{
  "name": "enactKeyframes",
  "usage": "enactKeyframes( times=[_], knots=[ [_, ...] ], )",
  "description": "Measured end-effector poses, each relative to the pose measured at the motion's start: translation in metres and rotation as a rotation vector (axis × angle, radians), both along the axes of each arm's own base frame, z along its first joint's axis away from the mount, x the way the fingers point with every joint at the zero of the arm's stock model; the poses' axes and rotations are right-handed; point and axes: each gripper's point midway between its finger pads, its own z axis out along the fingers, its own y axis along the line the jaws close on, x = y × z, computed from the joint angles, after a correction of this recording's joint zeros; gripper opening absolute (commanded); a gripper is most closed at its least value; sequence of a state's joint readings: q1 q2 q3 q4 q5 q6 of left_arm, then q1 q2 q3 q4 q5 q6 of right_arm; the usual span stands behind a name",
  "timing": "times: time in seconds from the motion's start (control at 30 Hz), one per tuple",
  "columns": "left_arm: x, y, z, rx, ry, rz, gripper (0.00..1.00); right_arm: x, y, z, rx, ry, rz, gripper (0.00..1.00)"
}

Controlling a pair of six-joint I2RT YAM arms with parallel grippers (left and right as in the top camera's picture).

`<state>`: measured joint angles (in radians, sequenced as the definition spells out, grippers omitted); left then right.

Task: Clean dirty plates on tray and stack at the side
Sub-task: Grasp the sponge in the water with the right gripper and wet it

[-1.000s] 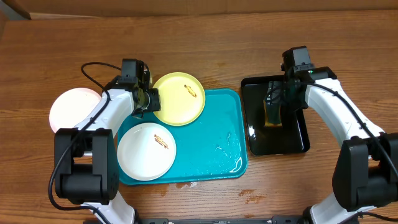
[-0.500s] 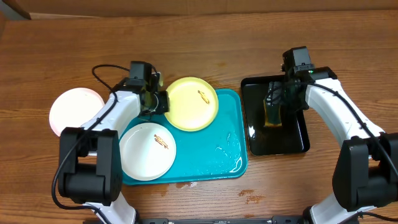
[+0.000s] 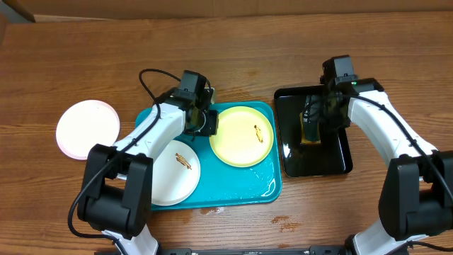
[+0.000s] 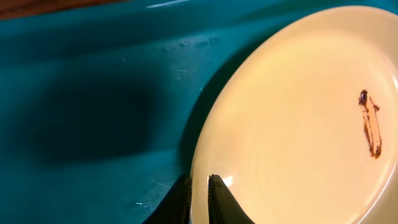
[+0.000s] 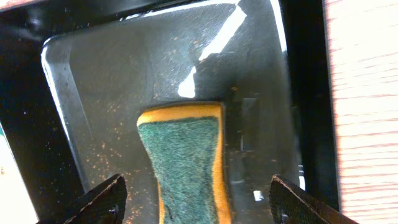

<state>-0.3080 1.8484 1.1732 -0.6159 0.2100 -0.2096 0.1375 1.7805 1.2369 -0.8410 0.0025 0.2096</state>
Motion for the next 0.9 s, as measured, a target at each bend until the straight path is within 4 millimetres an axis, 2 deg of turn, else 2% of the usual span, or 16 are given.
enactKeyframes(
  times=[0.13,0.27,0.4,0.5,0.53,0.57,0.6,0.7,0.73,0.8,0.9],
  knots=[
    [-0.006,-0.003,-0.001,0.006,0.017,-0.014,0.18,-0.002,0.003,-0.014,0.019,-0.014,0.005,0.72],
    [-0.008,-0.004,-0.002,0.008,0.025,-0.016,0.23,-0.002,0.005,-0.028,0.035,-0.043,0.008,0.63],
    [-0.010,-0.003,-0.002,0.011,0.034,-0.016,0.25,0.000,0.010,-0.039,0.065,-0.081,0.016,0.49],
    [-0.010,-0.003,-0.002,0.011,0.034,-0.016,0.27,0.003,0.012,-0.044,0.078,-0.111,0.024,0.32],
    [-0.010,-0.003,-0.002,0.011,0.034,-0.016,0.27,0.003,0.012,-0.044,0.082,-0.115,0.021,0.22],
    [-0.010,-0.003,-0.002,0.011,0.034,-0.016,0.27,0.004,0.013,-0.045,0.086,-0.124,0.023,0.20],
    [-0.011,-0.003,-0.002,0.011,0.035,-0.016,0.27,0.005,0.013,-0.045,0.088,-0.130,0.022,0.20],
    [-0.012,-0.003,-0.003,0.013,0.040,-0.016,0.27,0.012,0.014,-0.043,0.090,-0.161,0.028,0.54],
    [-0.013,-0.002,-0.003,0.014,0.043,-0.016,0.28,0.013,0.014,-0.043,0.089,-0.168,0.025,0.59],
    [-0.015,-0.001,-0.003,0.018,0.054,-0.016,0.29,0.014,0.014,-0.042,0.088,-0.172,0.026,0.63],
    [-0.019,0.000,-0.004,0.023,0.070,-0.016,0.29,0.004,0.014,-0.046,0.089,-0.127,0.024,0.63]
  ],
)
